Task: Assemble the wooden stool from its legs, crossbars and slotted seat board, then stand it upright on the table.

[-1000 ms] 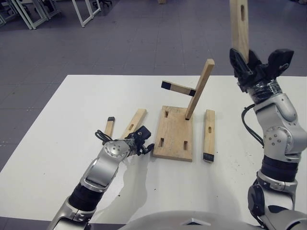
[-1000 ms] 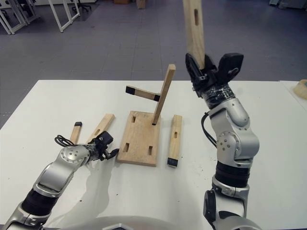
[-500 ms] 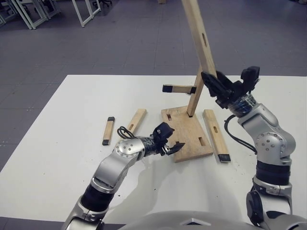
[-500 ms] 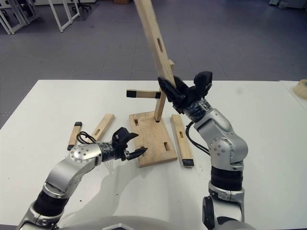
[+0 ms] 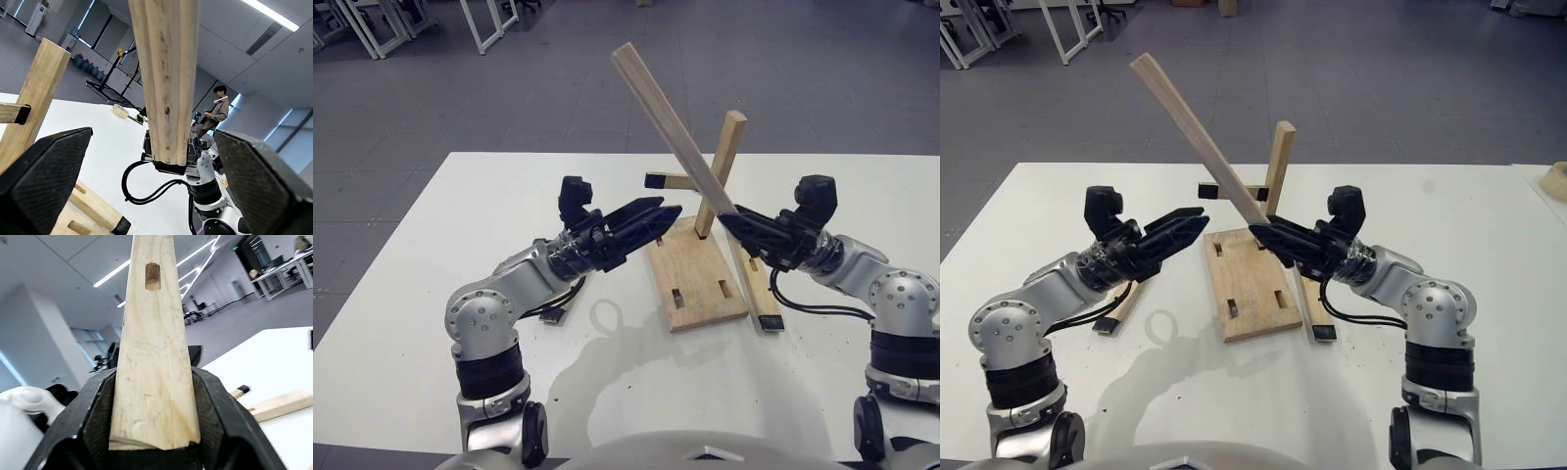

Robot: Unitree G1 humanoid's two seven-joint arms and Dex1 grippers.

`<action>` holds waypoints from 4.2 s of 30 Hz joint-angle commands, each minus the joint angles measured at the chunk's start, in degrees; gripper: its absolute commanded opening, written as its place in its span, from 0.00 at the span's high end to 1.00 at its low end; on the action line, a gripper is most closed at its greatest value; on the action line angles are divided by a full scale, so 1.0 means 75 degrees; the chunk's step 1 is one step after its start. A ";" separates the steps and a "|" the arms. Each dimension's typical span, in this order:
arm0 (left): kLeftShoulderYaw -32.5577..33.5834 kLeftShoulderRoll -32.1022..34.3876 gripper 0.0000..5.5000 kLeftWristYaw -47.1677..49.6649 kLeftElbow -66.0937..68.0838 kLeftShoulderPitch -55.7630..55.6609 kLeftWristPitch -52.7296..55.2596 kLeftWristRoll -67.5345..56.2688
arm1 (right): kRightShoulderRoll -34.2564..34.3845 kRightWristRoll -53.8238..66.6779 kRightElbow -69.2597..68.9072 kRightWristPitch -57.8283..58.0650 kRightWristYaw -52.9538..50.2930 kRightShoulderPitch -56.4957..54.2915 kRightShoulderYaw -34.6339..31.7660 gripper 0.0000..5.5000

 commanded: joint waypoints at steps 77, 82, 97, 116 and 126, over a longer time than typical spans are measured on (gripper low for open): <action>-0.1324 0.2101 0.63 -0.1308 0.1657 0.0257 -0.3758 0.4097 | -0.2922 -1.1637 0.0958 -0.7342 0.0491 -0.0283 0.5984 0.37; -0.1654 0.2136 0.63 -0.1962 0.1893 0.0433 -0.4061 0.4632 | -0.3342 -1.1638 0.1036 -0.9125 0.0591 0.0035 0.5918 0.37; -0.2188 0.1718 0.63 -0.3358 0.2738 -0.0001 -0.4617 0.5042 | -0.4333 -1.2314 0.2236 -1.3637 0.0239 0.0343 0.5762 0.37; -0.2879 0.1810 0.63 -0.5324 0.6701 -0.1724 -0.6082 0.6738 | -0.4233 -1.2726 0.2437 -1.3927 -0.0136 0.0426 0.5739 0.37; -0.3920 0.2171 0.63 -0.6110 0.6226 -0.2038 -0.5733 0.7538 | -0.4177 -1.2641 0.2276 -1.3728 -0.0163 0.0606 0.5697 0.37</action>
